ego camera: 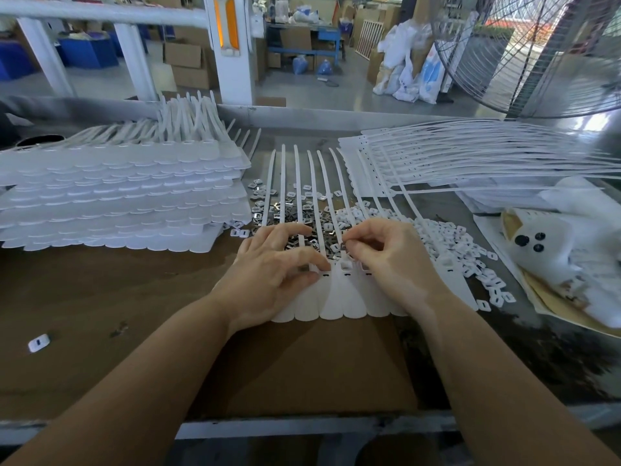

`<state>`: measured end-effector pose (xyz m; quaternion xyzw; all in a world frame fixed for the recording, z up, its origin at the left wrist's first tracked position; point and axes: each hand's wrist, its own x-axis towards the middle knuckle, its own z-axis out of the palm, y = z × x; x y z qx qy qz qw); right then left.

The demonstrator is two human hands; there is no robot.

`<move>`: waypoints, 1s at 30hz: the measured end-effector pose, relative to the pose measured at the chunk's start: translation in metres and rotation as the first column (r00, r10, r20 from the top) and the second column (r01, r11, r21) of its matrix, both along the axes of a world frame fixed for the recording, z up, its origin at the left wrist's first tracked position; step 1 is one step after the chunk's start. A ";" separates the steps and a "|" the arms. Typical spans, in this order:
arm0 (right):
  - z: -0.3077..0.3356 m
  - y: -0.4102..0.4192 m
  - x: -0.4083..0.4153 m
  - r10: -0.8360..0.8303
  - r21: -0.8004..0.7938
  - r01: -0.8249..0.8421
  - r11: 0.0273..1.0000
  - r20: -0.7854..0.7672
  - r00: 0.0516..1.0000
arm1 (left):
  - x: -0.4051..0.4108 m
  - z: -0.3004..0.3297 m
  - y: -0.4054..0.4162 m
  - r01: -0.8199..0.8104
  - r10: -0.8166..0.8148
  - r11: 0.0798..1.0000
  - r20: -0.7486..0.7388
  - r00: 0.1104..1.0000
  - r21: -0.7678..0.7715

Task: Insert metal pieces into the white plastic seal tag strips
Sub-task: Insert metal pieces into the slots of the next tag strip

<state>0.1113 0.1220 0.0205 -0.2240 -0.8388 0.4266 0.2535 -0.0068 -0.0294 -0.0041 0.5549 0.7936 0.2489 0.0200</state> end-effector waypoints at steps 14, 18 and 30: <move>0.013 0.001 -0.001 0.003 0.006 -0.005 1.000 0.278 0.960 | 0.001 0.001 0.002 -0.020 0.018 0.999 0.032 0.999 0.047; 0.014 0.000 -0.002 -0.002 0.016 -0.004 1.000 0.323 0.946 | 0.001 0.001 0.003 -0.017 0.016 0.998 0.020 1.000 0.054; 0.018 0.002 -0.006 -0.034 0.021 0.029 0.999 0.331 0.943 | 0.000 0.000 0.003 -0.027 0.026 0.997 0.013 1.000 0.071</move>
